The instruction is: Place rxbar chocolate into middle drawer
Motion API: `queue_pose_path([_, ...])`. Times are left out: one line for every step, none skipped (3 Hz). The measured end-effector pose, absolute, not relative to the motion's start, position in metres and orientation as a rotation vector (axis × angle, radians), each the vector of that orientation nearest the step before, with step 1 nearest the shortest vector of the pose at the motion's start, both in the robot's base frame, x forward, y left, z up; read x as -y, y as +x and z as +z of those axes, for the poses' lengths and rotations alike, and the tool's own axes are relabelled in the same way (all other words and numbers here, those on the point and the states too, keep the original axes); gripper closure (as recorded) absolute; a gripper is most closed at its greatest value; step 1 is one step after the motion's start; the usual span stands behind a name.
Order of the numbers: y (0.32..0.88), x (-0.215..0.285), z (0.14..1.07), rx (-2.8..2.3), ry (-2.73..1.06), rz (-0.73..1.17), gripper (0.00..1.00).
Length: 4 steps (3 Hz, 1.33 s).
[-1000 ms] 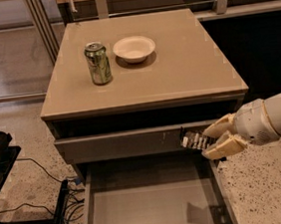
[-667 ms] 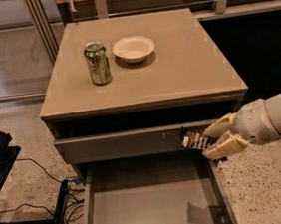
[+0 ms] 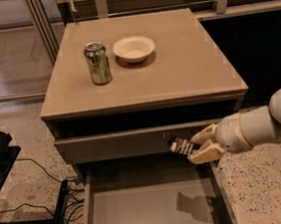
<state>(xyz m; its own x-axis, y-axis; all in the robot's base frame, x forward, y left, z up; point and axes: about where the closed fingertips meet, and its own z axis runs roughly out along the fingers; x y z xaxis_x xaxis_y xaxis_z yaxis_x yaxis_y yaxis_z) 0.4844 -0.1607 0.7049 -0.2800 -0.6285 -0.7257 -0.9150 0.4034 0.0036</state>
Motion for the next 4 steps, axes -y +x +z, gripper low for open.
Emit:
queue_pose_path([0.5, 0.158, 0.667, -2.019, -1.217, 0.53, 1.0])
queue_pose_path([0.506, 0.156, 0.62, -1.984, -1.144, 0.424, 1.0])
queue_pose_path([0.506, 0.156, 0.62, -1.984, -1.144, 0.424, 1.0])
queue_pose_path([0.507, 0.142, 0.589, -2.006, -1.168, 0.458, 1.0])
